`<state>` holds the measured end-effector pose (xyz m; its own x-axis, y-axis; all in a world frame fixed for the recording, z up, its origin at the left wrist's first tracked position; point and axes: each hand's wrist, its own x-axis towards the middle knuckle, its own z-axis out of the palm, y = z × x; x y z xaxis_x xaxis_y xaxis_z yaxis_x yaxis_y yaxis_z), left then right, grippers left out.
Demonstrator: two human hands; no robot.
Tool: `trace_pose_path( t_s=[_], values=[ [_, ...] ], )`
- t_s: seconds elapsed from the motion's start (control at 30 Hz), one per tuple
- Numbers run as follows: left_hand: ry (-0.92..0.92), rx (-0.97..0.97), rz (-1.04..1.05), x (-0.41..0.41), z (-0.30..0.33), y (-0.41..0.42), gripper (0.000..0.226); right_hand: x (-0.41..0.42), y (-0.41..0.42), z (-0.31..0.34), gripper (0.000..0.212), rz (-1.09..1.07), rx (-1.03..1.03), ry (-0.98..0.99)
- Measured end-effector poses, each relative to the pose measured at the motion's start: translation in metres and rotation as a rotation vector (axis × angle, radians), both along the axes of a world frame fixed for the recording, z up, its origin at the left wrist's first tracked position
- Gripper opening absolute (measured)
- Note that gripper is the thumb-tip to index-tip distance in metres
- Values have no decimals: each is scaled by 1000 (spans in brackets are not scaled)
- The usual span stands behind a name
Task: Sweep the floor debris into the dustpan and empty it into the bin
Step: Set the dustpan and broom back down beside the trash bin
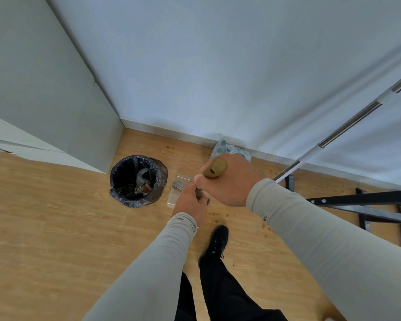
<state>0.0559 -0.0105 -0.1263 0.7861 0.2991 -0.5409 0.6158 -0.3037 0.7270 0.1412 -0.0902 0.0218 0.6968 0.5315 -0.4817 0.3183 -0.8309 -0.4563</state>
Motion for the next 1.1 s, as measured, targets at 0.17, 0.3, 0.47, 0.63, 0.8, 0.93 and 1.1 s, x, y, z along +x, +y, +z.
trace_pose_path(
  t_s=[0.17,0.3,0.47,0.63,0.8,0.93,1.1],
  values=[
    [-40,-35,15,1,-2,1,23,-2,-1,2,35,15,-16,43],
    [-50,-31,15,-3,-5,-2,23,-2,-4,7,36,-14,-2,75],
    [-40,-11,6,-6,-9,-8,13,-6,-11,11,34,7,-9,92],
    [-25,-14,15,-8,-9,-11,20,-6,-14,10,36,-38,8,86],
    [32,14,-45,-12,3,-5,16,-13,-16,4,41,-12,25,101],
    [121,80,-156,-15,24,10,30,-19,-19,3,30,-73,33,104],
    [90,108,-248,-20,59,46,43,-23,-29,24,10,-134,99,168]
  ],
)
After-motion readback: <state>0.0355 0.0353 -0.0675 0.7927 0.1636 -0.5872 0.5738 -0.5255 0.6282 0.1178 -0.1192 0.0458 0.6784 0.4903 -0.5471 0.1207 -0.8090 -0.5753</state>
